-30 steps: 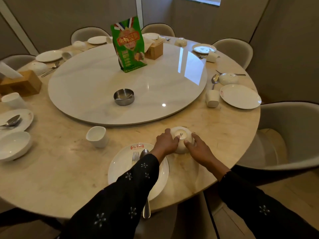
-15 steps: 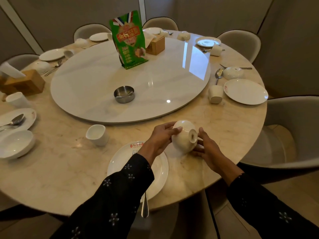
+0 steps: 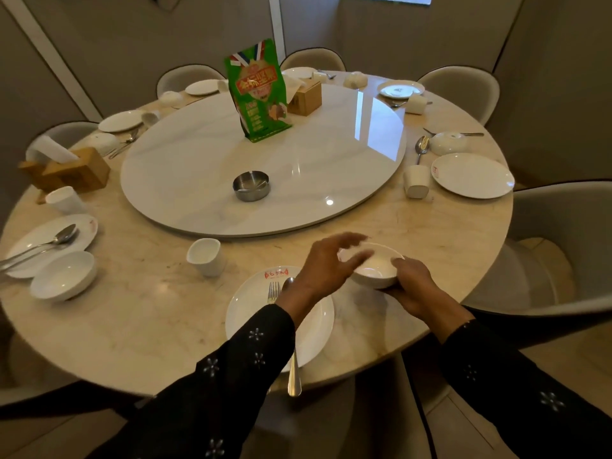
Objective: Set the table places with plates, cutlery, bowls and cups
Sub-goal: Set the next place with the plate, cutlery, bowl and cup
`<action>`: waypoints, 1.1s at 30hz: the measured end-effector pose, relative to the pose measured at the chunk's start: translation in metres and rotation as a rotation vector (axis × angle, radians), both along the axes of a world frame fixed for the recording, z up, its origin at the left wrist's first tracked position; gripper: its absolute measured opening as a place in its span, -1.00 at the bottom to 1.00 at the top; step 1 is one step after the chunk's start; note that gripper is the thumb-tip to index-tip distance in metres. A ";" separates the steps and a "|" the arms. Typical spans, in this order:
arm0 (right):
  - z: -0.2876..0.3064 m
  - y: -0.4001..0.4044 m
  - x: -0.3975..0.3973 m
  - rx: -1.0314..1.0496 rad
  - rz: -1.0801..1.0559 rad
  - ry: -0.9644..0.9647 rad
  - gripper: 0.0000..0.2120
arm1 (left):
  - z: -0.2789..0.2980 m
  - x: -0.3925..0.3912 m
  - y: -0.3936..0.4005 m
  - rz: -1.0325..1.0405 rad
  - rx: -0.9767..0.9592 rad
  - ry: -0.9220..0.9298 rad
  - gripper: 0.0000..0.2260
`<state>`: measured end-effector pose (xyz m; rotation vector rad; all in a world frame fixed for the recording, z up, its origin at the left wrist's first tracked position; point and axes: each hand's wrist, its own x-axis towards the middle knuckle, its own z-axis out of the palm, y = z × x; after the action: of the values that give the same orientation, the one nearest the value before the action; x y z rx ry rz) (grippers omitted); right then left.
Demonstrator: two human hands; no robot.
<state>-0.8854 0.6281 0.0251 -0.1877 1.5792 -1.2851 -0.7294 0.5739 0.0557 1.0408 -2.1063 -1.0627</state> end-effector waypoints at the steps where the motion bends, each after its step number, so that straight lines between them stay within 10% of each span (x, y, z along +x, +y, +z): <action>1: -0.001 0.001 0.002 0.002 -0.008 0.086 -0.65 | -0.002 0.002 0.000 0.143 0.017 0.014 -0.66; 12: -0.020 0.013 0.018 0.058 0.124 0.690 -0.69 | -0.043 0.007 0.008 0.315 0.377 -0.138 -0.66; 23: -0.032 0.014 0.025 0.136 0.117 0.708 -0.70 | -0.041 0.044 0.010 0.352 0.316 -0.083 -0.74; 29: -0.031 0.019 0.030 0.144 0.087 0.726 -0.69 | -0.033 0.148 0.014 0.723 0.091 -0.020 -0.79; 33: -0.030 0.025 0.032 0.151 0.082 0.719 -0.67 | -0.055 0.191 0.026 0.784 0.329 -0.158 -0.64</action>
<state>-0.8539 0.6536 -0.0047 -0.6682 2.2345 -1.0797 -0.5382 0.6000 0.0007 1.9427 -1.4023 -0.9368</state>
